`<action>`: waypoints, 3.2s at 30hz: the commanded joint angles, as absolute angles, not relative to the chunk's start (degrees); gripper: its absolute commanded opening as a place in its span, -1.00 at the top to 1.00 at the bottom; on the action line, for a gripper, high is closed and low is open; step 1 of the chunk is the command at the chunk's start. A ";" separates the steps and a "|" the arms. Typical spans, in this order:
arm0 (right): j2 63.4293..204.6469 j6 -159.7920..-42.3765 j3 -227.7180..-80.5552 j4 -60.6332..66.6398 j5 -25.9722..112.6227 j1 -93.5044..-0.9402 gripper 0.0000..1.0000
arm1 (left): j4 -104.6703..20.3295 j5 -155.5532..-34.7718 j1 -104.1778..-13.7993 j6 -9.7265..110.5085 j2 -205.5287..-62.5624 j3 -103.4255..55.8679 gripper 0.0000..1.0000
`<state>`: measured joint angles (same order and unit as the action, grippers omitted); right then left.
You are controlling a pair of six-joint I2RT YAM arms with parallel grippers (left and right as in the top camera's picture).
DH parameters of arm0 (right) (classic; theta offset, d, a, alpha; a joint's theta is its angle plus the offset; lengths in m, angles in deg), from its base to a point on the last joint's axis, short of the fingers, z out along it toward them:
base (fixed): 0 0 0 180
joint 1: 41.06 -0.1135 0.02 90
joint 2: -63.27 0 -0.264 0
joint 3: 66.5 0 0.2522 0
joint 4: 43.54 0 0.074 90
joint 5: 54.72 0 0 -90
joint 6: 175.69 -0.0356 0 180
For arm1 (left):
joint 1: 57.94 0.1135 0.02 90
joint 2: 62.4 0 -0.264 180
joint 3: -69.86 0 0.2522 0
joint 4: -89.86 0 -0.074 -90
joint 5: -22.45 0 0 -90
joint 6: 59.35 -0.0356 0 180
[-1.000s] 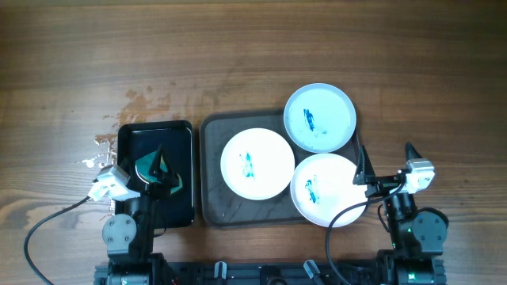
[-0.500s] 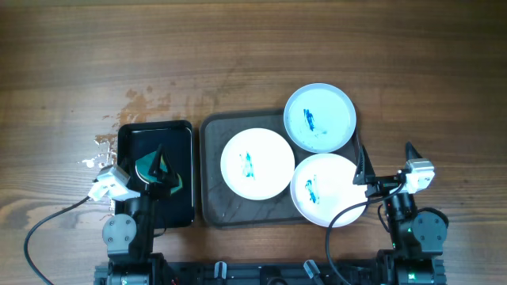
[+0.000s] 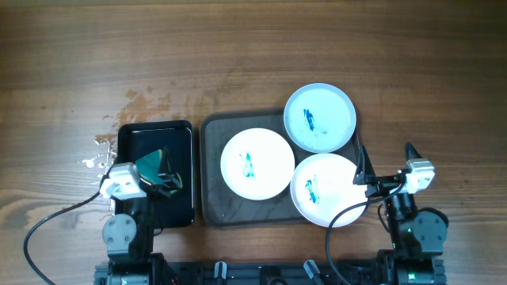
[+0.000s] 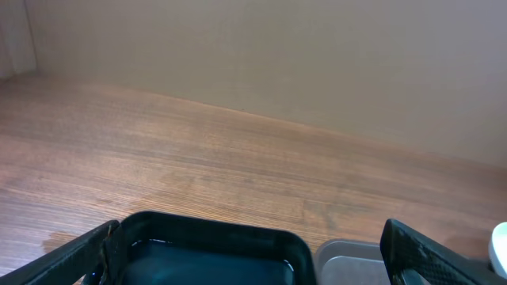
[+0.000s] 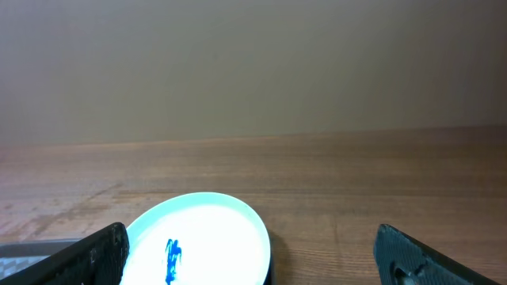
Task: Clean dirty plates on tray and stack at the side
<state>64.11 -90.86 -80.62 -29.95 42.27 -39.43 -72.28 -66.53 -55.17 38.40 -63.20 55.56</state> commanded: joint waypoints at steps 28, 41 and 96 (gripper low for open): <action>63.93 -91.71 -80.56 -30.10 41.30 -39.17 -0.99 | -56.28 -68.15 -54.82 44.63 -109.53 26.06 -1.00; 63.93 -91.69 -80.56 -30.10 41.30 -39.17 -0.99 | -18.97 -78.59 -54.82 56.61 -134.87 -4.46 -1.00; 151.73 -86.77 -153.34 29.02 54.72 -46.03 -0.99 | -19.71 -73.11 -54.82 52.39 -134.95 -4.46 -0.61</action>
<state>151.69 -89.43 -151.44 29.16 53.54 -42.45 -19.97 -78.27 -55.17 55.74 -134.84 -3.56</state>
